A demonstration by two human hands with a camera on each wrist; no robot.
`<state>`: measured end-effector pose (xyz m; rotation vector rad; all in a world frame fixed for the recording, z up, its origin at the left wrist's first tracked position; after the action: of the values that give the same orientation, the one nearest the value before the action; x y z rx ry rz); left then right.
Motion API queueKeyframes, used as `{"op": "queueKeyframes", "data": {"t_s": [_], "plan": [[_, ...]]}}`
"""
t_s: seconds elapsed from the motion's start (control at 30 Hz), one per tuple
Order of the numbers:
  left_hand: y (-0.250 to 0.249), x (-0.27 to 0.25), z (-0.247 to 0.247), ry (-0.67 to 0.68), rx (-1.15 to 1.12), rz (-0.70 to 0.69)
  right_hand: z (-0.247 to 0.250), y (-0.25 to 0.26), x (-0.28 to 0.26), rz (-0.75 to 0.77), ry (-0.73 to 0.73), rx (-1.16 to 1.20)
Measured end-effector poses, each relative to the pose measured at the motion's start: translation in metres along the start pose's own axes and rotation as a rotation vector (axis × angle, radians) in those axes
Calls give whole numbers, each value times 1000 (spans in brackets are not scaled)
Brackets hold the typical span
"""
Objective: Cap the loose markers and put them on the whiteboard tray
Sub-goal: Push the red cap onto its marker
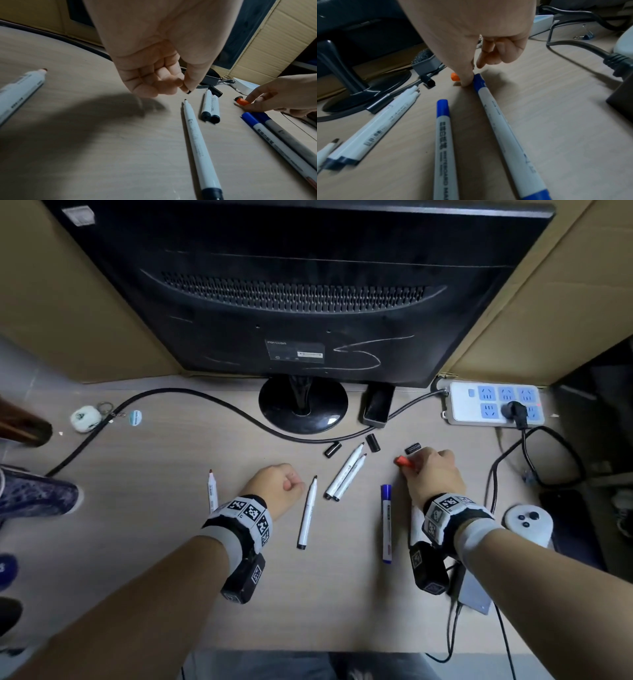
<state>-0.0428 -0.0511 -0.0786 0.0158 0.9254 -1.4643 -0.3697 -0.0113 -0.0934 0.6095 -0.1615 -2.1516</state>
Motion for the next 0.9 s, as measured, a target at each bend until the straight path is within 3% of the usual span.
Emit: {"op": "queueKeyframes", "data": {"t_s": [0.1,0.27,0.37,0.57,0.73,0.9], "plan": [[10,2,18,-73,49,54,2,26,-5,123,9,128],[51,-9,60,-454,223,311,-11,85,-24,336,203,299],[81,-19,64,-418,317,474,-22,109,-31,398,225,329],[131,-33,51,-293,384,662,-41,135,-45,460,330,380],[132,-38,36,-178,280,615,-38,140,-55,484,332,403],[92,-37,32,-137,243,288,-29,132,-63,495,352,418]]}}
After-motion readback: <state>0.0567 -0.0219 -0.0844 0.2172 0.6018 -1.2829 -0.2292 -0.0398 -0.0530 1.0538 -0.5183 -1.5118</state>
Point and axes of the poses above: each hand's wrist, its own x-axis towards the middle knuckle, its own z-axis out of the back of the hand, y = z × x, the point moved 7 cm from there along x, towards the middle knuckle, and after that the axes turned 1 degree about z, right-handed, at the moved point
